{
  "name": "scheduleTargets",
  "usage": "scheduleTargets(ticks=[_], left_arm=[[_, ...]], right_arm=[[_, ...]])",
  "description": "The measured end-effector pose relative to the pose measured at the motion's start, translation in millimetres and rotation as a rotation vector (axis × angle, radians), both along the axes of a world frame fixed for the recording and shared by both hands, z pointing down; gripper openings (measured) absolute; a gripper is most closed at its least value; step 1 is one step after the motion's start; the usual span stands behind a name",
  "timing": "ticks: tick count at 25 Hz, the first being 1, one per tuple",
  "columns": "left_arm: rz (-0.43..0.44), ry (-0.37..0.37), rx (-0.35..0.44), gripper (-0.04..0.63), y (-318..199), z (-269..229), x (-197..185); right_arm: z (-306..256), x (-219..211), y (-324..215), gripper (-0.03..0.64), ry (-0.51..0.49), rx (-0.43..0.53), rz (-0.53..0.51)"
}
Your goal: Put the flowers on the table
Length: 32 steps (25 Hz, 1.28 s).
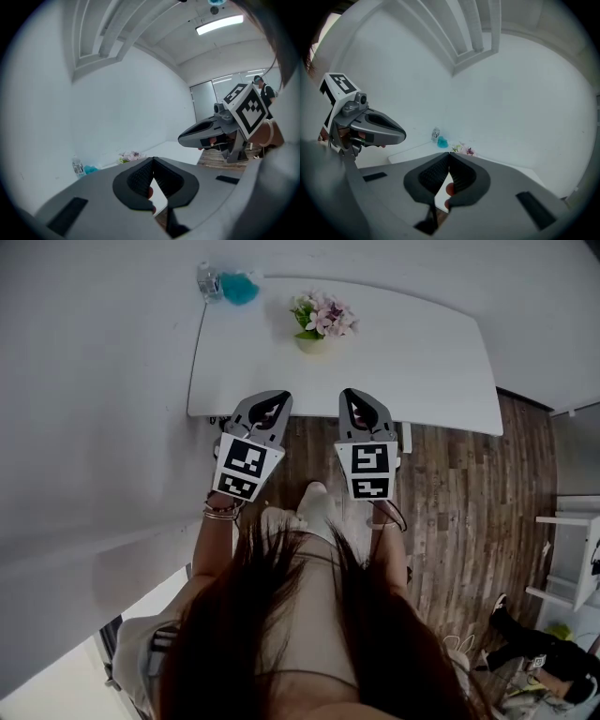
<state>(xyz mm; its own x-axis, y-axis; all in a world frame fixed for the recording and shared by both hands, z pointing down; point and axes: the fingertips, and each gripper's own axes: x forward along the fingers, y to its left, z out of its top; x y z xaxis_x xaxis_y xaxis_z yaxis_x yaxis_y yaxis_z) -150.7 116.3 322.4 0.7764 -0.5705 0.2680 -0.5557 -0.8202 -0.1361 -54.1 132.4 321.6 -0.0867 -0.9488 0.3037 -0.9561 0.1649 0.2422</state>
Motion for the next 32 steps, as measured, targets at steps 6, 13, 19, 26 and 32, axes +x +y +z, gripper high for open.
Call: scheduleTargets(ticks=[6, 13, 19, 26, 32], left_arm=[[0.002, 0.003, 0.010, 0.003, 12.1, -2.3, -9.6], [0.007, 0.007, 0.011, 0.003, 23.4, -3.8, -16.6], [-0.012, -0.009, 0.005, 0.003, 28.8, -2.3, -22.4], [-0.015, 0.010, -0.014, 0.003, 36.9, -1.5, -26.5], [-0.017, 0.021, -0.016, 0.003, 37.0, -4.8, -25.0]], right_arm=[[-1.4, -10.3, 15.2, 0.025, -0.011, -0.003, 0.012], [-3.2, -15.2, 27.4, 0.025, -0.017, -0.001, 0.029], [-6.4, -16.1, 39.2, 0.023, -0.026, -0.001, 0.046], [-7.3, -17.1, 49.3, 0.023, -0.026, 0.004, 0.056], [-8.4, -14.8, 52.5, 0.023, -0.018, 0.005, 0.058]])
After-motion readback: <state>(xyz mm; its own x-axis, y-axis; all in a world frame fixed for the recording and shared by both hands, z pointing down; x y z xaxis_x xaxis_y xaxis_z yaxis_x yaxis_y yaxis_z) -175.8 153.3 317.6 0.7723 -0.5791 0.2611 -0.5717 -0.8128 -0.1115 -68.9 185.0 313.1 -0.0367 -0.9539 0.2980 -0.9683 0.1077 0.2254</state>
